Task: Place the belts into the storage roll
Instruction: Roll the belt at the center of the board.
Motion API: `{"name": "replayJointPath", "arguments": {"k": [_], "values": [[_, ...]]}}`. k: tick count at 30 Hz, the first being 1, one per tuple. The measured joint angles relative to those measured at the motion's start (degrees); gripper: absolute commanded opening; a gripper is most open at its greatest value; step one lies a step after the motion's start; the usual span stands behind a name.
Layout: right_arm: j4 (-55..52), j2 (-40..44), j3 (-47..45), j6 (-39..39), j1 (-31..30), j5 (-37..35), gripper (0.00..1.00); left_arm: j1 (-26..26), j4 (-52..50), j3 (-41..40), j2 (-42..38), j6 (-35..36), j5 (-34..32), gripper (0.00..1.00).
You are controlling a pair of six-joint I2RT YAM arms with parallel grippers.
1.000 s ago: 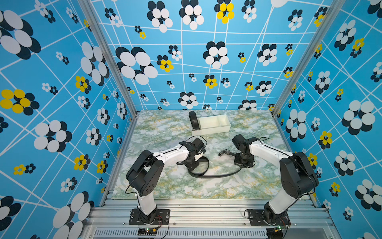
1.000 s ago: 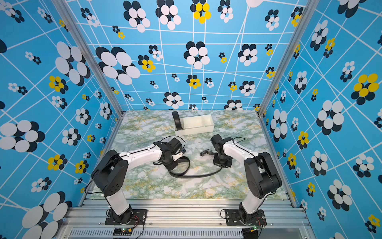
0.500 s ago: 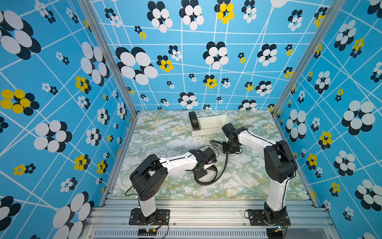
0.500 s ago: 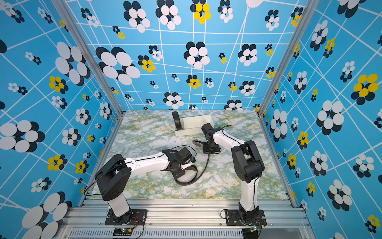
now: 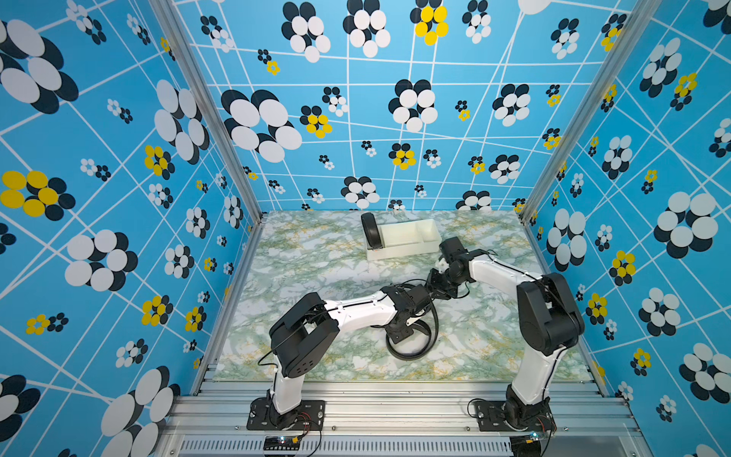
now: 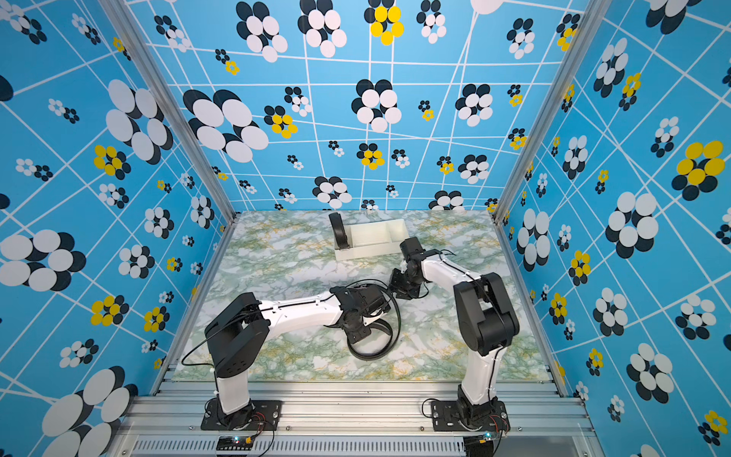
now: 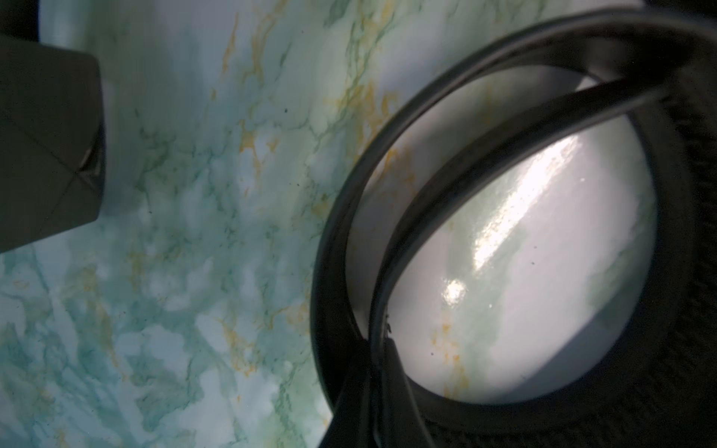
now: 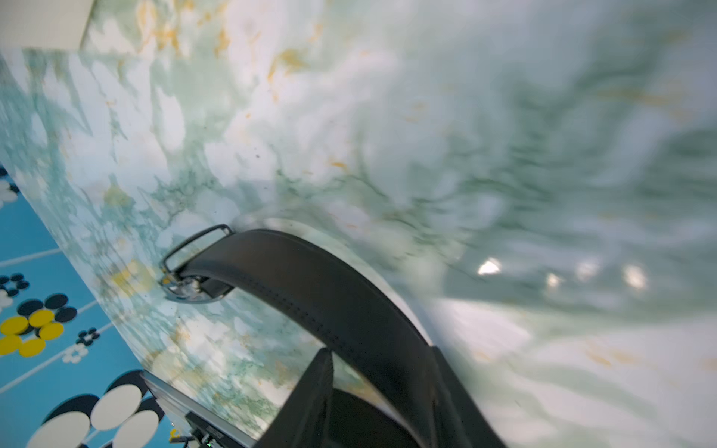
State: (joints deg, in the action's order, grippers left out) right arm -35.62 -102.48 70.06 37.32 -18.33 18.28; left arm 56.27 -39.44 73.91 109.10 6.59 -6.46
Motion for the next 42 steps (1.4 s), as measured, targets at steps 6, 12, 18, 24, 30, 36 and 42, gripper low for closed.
{"name": "replayJointPath", "arguments": {"k": [6, 12, 18, 24, 30, 36, 42], "values": [[-3.43, 18.03, -11.30, 7.48, -0.33, -3.21, 0.52, 0.00, -0.17, 0.15, 0.15, -0.02, -0.02, 0.00], [-5.49, 25.29, -23.41, 16.52, -9.29, -3.19, 0.57, 0.00, -0.92, 0.81, 0.55, 0.02, -0.02, 0.00], [-3.69, 27.96, -28.65, 24.61, -14.34, -3.63, 0.72, 0.00, -0.94, 0.81, 0.55, 0.02, -0.02, 0.00], [2.45, 24.41, -28.48, 28.76, -18.71, -4.50, 0.71, 0.00, -0.94, 0.79, 0.55, 0.02, 0.02, 0.00], [5.07, 19.06, -27.91, 30.47, -20.55, -6.03, 0.54, 0.00, -0.92, 0.79, 0.52, 0.02, 0.17, 0.00], [4.81, 18.60, -27.87, 30.93, -20.65, -7.85, 0.31, 0.00, -0.98, 0.81, 0.52, 0.02, 0.28, 0.00], [1.53, 18.03, -26.29, 30.05, -20.65, -10.29, 0.31, -0.02, -0.94, 0.90, 0.61, -0.07, 1.16, 0.27]]}}
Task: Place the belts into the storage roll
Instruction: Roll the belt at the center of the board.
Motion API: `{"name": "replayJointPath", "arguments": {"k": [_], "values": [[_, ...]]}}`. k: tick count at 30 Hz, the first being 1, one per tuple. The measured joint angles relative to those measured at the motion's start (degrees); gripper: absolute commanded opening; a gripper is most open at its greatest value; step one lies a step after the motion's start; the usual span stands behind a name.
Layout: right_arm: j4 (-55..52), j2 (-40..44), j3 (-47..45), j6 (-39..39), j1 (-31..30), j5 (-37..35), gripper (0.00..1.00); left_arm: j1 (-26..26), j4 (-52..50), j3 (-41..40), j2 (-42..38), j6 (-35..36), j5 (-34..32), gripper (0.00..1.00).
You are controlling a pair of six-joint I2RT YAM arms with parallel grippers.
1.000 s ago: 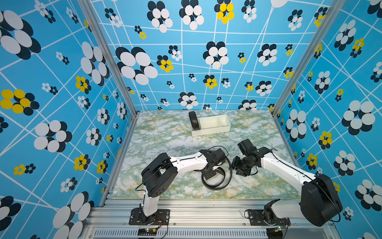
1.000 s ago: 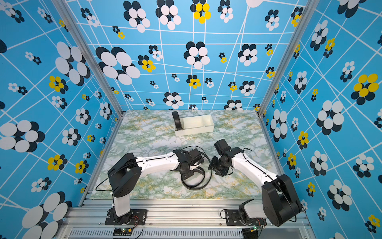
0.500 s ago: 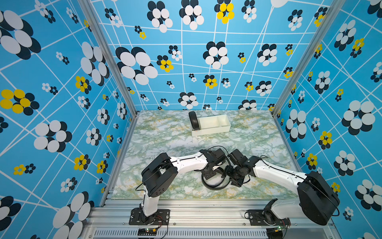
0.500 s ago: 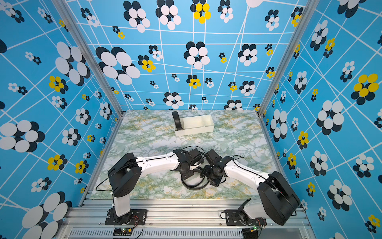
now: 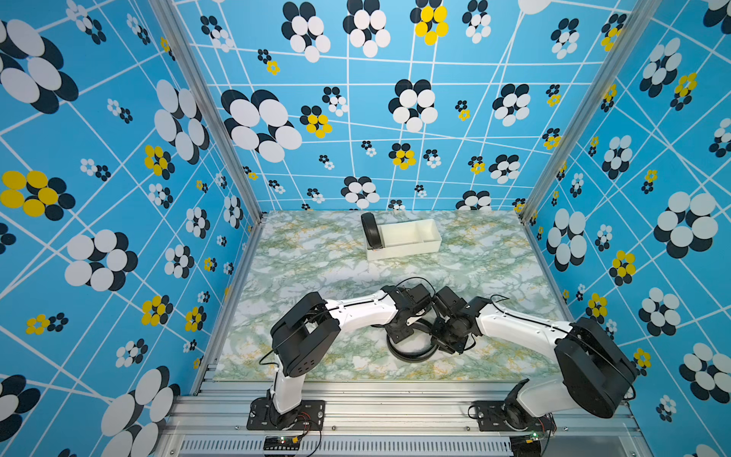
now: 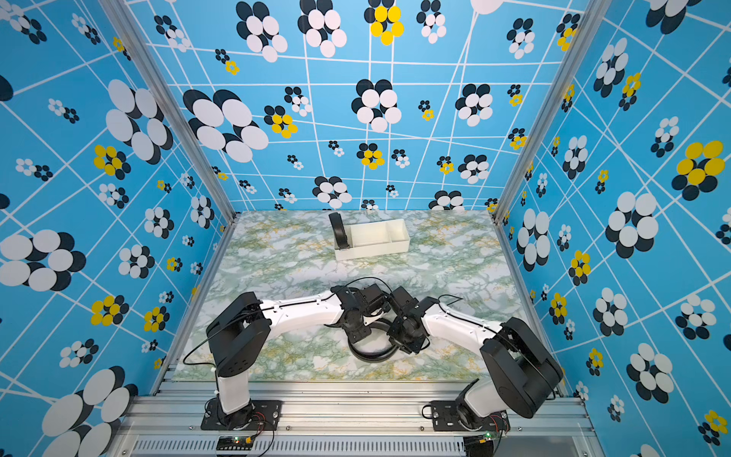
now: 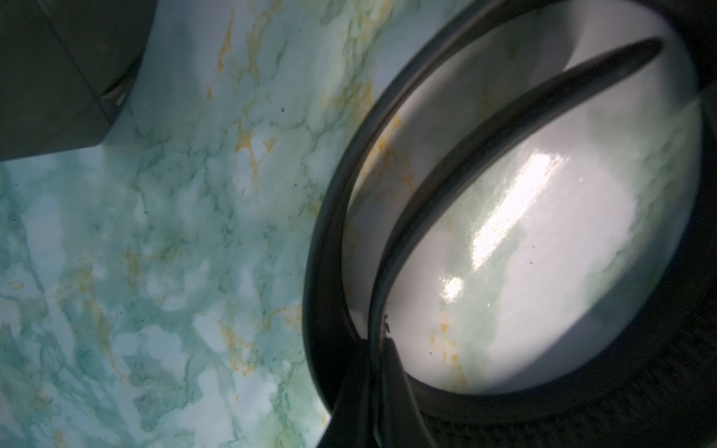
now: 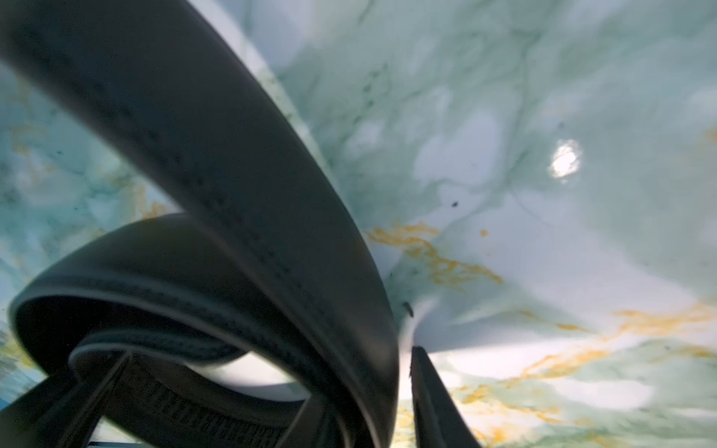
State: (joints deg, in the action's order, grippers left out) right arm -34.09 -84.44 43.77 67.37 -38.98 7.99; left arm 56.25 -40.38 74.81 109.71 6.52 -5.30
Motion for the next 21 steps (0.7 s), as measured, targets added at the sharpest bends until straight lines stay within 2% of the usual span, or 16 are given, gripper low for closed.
{"name": "replayJointPath", "arguments": {"k": [4, 5, 11, 17, 21], "values": [[-1.79, -0.50, 0.59, -0.96, 0.02, -1.05, 0.31, 0.68, -0.35, 0.07, 1.62, -0.81, 3.43, 0.49], [-1.97, -0.59, 0.74, -1.11, 0.02, -1.29, 0.31, 0.74, -0.48, 0.15, 1.53, -0.92, 3.96, 0.52], [-3.04, -1.18, 1.27, -1.97, 0.00, -1.97, 0.26, -0.55, -1.03, 0.28, -1.33, -3.30, 7.28, 0.54], [-3.89, -2.75, 1.92, -2.21, -1.25, -2.25, 0.23, -4.46, 1.03, 0.26, -11.19, -5.53, 9.84, 0.59], [-4.55, -3.04, 2.25, -2.21, -1.29, -2.75, 0.23, -7.93, 3.23, 0.46, -15.67, -6.95, 10.71, 0.60]]}}
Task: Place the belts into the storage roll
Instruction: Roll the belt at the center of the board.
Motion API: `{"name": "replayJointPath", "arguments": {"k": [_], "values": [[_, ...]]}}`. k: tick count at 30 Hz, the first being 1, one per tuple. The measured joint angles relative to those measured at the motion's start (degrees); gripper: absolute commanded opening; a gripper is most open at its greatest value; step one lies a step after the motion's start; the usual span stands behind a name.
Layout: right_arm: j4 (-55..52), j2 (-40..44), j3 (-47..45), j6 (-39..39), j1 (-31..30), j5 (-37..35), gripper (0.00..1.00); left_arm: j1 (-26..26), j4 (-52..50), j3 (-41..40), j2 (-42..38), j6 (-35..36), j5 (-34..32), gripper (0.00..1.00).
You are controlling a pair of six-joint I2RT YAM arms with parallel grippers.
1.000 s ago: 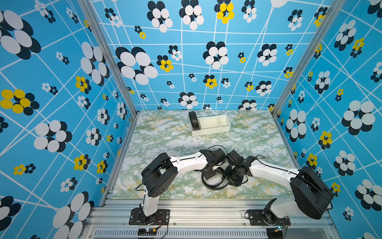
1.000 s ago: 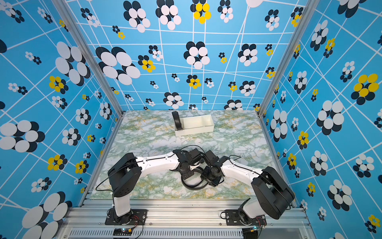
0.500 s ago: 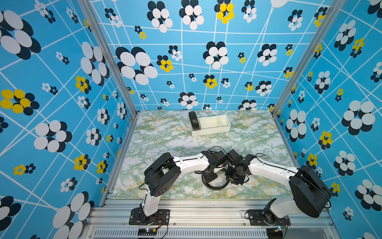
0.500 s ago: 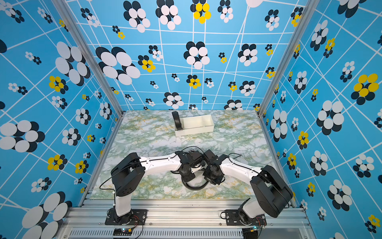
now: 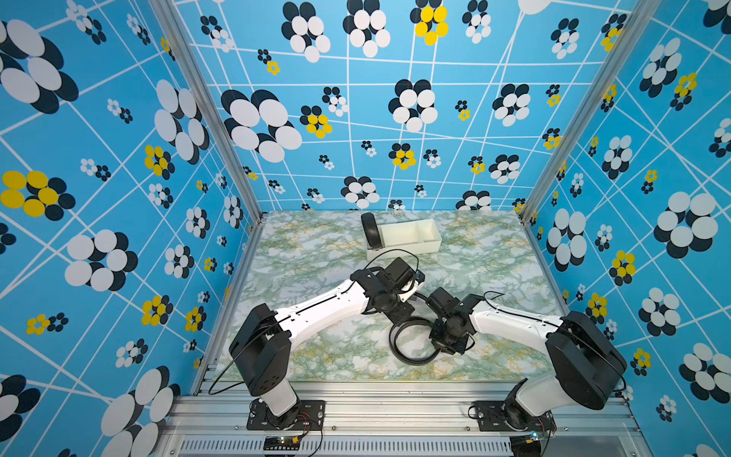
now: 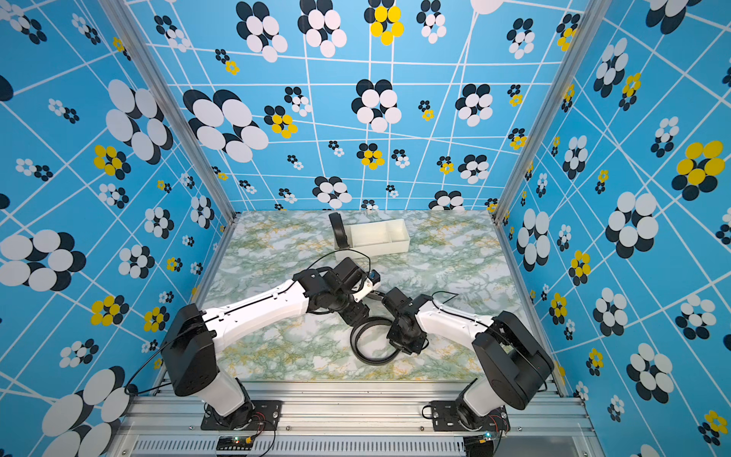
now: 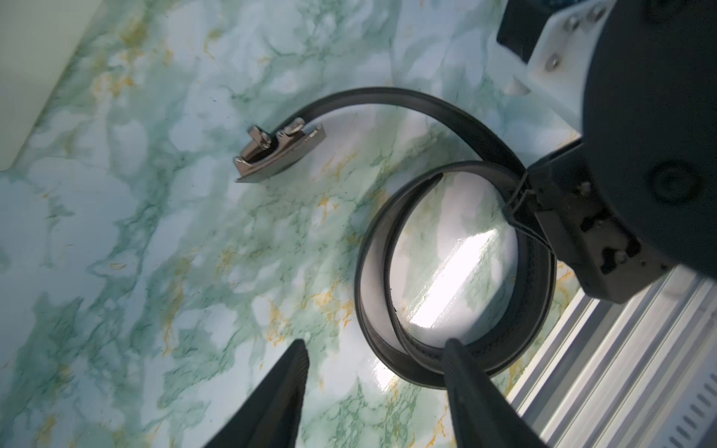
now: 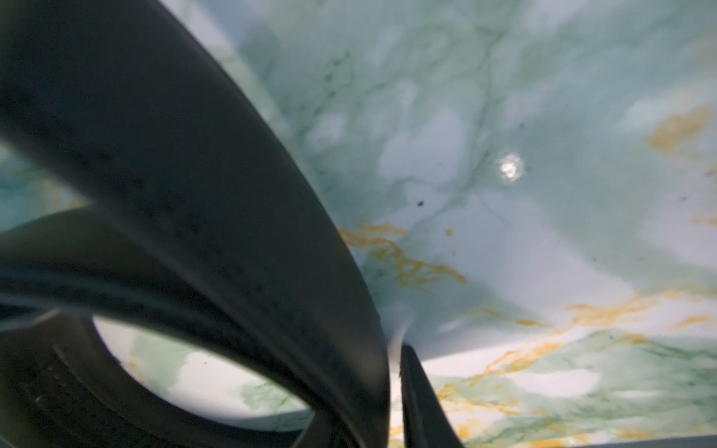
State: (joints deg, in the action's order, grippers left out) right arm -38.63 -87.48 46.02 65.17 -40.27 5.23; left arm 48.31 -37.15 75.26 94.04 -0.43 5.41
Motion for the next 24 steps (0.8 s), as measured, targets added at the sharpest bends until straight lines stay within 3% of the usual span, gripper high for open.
{"name": "replayJointPath", "arguments": {"k": [12, 24], "values": [[-1.29, -0.02, 0.13, 0.02, -0.07, -0.70, 0.30, -4.46, -1.16, 18.38, 22.71, 1.16, 1.18, 0.64], [-1.49, -0.24, 0.33, 0.22, -0.07, -0.68, 0.30, -2.21, -10.32, 36.63, 36.33, 13.05, 2.19, 0.65]]}}
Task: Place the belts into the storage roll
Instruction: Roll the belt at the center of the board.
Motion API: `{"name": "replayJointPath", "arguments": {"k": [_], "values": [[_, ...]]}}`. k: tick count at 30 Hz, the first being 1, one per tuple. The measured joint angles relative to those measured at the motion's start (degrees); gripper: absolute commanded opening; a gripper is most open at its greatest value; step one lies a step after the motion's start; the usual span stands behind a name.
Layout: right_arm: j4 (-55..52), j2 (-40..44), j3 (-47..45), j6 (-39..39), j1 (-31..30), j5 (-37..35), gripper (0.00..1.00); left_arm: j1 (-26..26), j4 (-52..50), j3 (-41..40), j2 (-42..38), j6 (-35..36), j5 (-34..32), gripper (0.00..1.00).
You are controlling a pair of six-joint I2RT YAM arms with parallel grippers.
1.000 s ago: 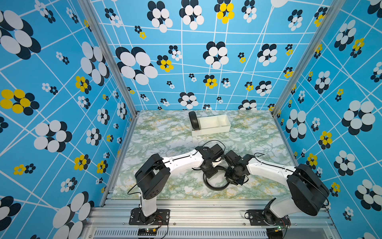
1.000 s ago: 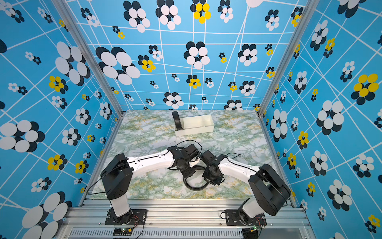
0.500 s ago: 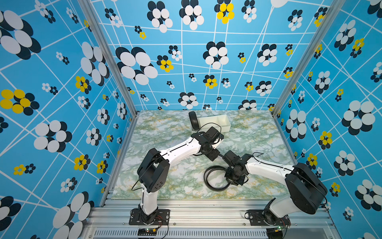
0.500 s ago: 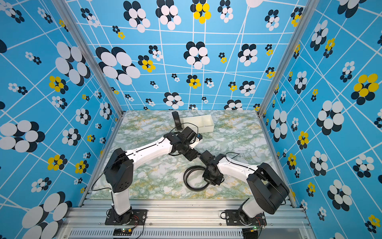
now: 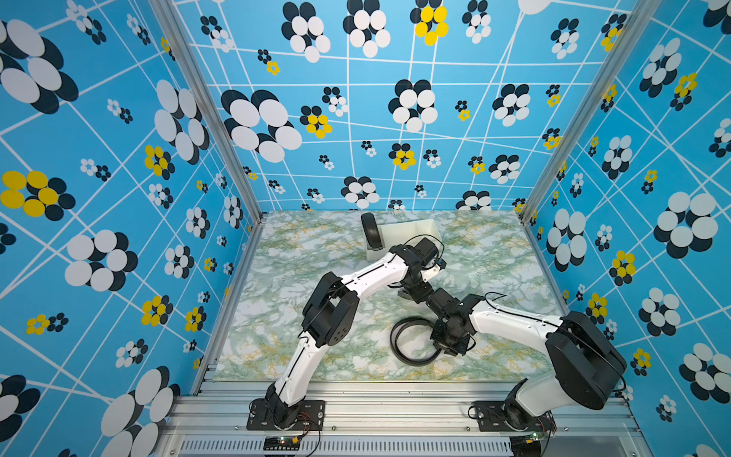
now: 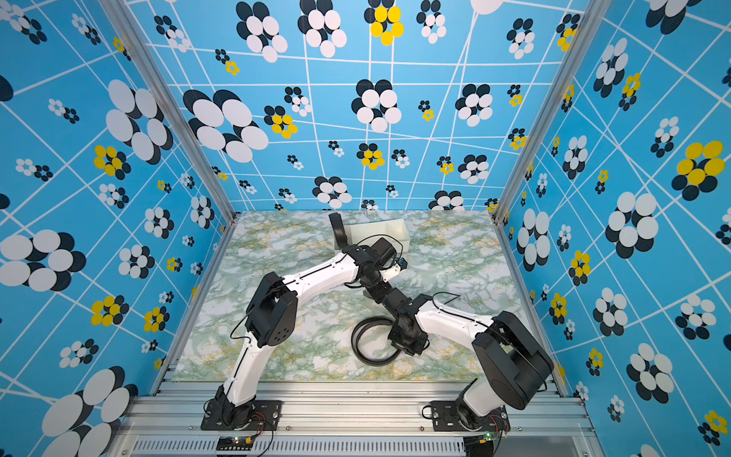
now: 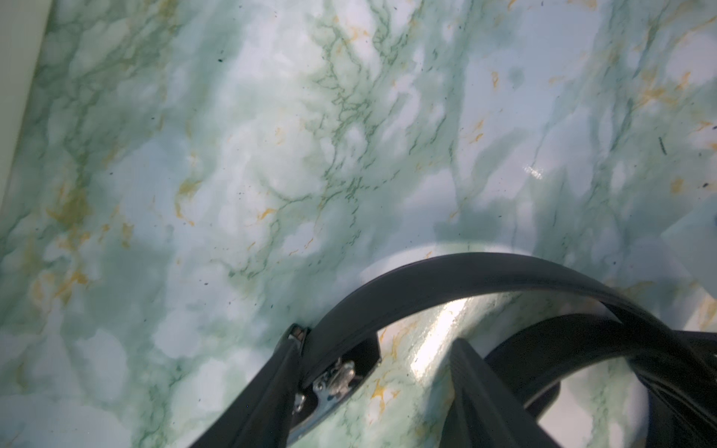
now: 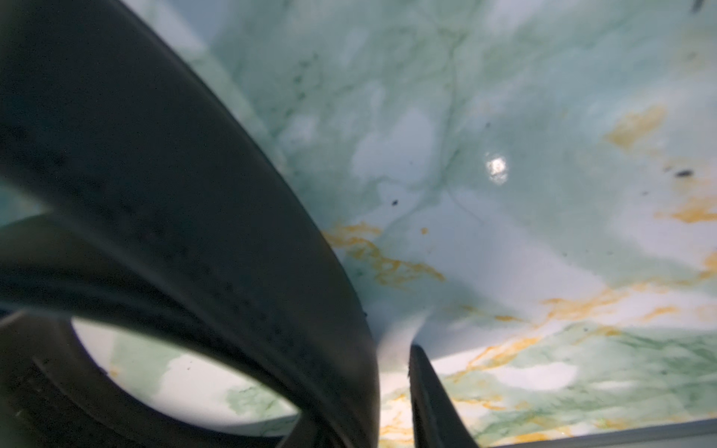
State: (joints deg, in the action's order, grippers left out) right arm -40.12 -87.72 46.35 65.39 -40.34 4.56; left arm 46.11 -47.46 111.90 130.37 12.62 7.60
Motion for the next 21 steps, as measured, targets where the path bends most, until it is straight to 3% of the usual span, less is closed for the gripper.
{"name": "replayJointPath", "arguments": {"k": [8, 9, 11, 14, 21], "values": [[-0.09, -0.83, 0.83, 0.00, 0.00, -0.02, 0.30, -1.11, -3.39, 3.26, 4.94, 3.93, -1.40, 0.60], [-0.15, -0.96, 0.94, 0.00, 0.00, -0.02, 0.30, -1.31, -3.61, 4.02, 5.55, 3.98, -1.64, 0.56], [-0.42, -1.33, 1.33, 0.00, 0.00, -0.07, 0.30, -1.81, -3.85, 6.03, 7.32, 3.85, -2.08, 0.35], [-0.74, -2.03, 2.01, 0.00, 0.02, -0.63, 0.30, -2.29, -3.87, 7.32, 8.63, 3.63, -2.51, 0.14], [-2.05, -3.82, 3.56, 0.04, 1.62, -1.05, 0.29, -4.83, -2.73, 2.73, 5.99, 1.99, -2.93, 0.06]]}}
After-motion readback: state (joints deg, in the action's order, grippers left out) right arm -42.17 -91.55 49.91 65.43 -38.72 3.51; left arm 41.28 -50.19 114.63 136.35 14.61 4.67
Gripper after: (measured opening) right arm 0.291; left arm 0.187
